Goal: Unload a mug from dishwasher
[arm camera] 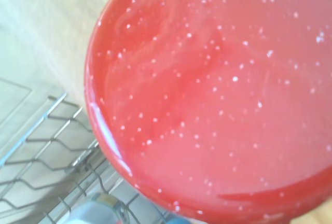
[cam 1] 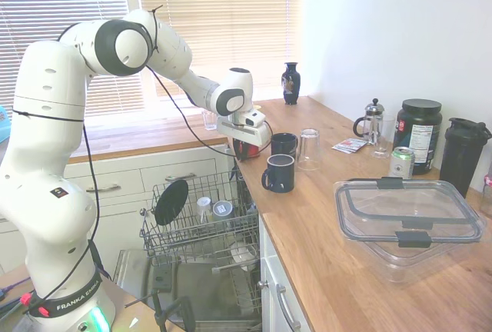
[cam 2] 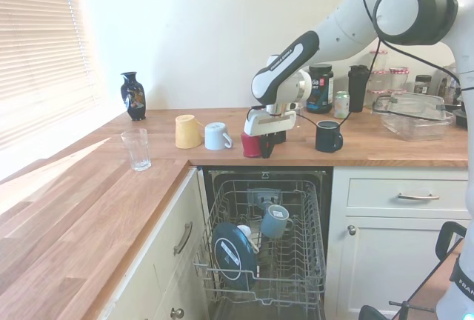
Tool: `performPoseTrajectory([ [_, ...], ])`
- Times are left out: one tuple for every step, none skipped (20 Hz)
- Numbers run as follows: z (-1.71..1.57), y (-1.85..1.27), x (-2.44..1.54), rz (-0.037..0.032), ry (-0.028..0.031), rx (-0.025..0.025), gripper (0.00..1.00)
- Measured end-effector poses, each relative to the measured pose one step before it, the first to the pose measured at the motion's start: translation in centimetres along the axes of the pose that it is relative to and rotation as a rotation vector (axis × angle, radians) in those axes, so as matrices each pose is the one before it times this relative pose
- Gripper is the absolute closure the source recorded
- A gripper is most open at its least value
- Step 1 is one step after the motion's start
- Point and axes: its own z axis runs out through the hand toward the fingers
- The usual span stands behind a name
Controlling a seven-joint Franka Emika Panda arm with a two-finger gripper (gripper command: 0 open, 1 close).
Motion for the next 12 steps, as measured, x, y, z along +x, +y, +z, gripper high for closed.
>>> performPoseTrajectory([
  [0.043,-0.255,0.247,-0.00042,-0.00166,-0.001,1.0],
  [0.027,-0.295,0.264,-0.00094,-0.0027,-0.00156,1.0],
  [0.035,-0.299,0.253,-0.00178,-0.00389,-0.00291,1.0],
  [0.046,-0.263,0.223,-0.00125,-0.00728,-0.00599,1.0],
  [0.043,-0.248,0.239,0.00149,-0.00798,-0.00692,0.0],
  [0.014,-0.227,0.224,0.00365,-0.0059,-0.00578,0.0],
  [0.021,-0.214,0.201,0.00166,-0.00613,-0.00594,0.0],
  [0.021,-0.192,0.188,0.00087,-0.00504,-0.00548,0.0],
  [-0.02,-0.155,0.147,0.00021,-0.00232,-0.00264,0.0],
  [0.01,-0.094,0.1,0.00065,-0.00264,-0.00313,0.0],
  [0.027,-0.073,0.089,0.00066,-0.00064,-0.0015,0.0],
  [-0.001,-0.052,0.08,0.00064,-0.00021,-0.00055,0.0],
])
